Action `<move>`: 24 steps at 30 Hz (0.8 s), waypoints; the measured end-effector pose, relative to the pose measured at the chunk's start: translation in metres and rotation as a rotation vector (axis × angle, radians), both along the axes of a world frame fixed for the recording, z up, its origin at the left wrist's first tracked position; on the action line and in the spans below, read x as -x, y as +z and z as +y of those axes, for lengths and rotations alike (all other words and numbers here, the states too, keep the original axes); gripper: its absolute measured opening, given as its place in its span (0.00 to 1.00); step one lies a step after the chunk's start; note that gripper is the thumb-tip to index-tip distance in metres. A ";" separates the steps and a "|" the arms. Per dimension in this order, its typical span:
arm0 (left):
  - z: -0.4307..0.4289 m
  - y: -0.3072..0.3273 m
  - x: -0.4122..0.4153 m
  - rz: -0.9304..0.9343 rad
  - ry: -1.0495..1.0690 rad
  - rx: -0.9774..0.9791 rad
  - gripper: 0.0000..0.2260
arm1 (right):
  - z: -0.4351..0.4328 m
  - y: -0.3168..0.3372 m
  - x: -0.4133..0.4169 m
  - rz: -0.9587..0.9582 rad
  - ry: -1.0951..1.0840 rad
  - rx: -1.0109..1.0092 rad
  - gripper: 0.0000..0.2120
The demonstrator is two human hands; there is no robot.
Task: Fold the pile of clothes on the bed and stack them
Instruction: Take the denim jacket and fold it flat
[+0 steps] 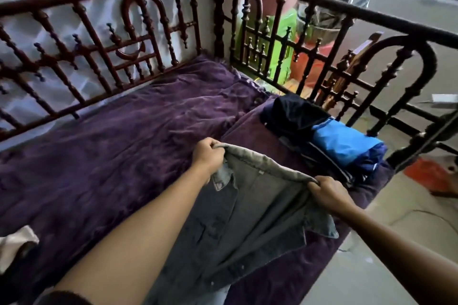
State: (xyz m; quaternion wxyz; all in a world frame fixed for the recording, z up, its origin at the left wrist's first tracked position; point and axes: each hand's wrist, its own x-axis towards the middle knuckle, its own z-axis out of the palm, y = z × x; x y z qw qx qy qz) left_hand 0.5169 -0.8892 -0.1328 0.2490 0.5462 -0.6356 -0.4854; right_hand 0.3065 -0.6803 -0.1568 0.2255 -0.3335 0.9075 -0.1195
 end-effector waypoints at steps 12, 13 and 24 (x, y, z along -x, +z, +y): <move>0.023 -0.181 0.165 -0.164 -0.102 -0.383 0.20 | -0.037 -0.208 0.167 -0.234 0.023 -0.410 0.10; 0.027 -0.191 0.160 -0.198 -0.097 -0.413 0.20 | -0.042 -0.212 0.169 -0.228 0.052 -0.460 0.11; 0.047 -0.228 -0.041 -0.646 0.343 -0.527 0.10 | -0.194 -0.213 0.087 0.141 0.778 -0.105 0.19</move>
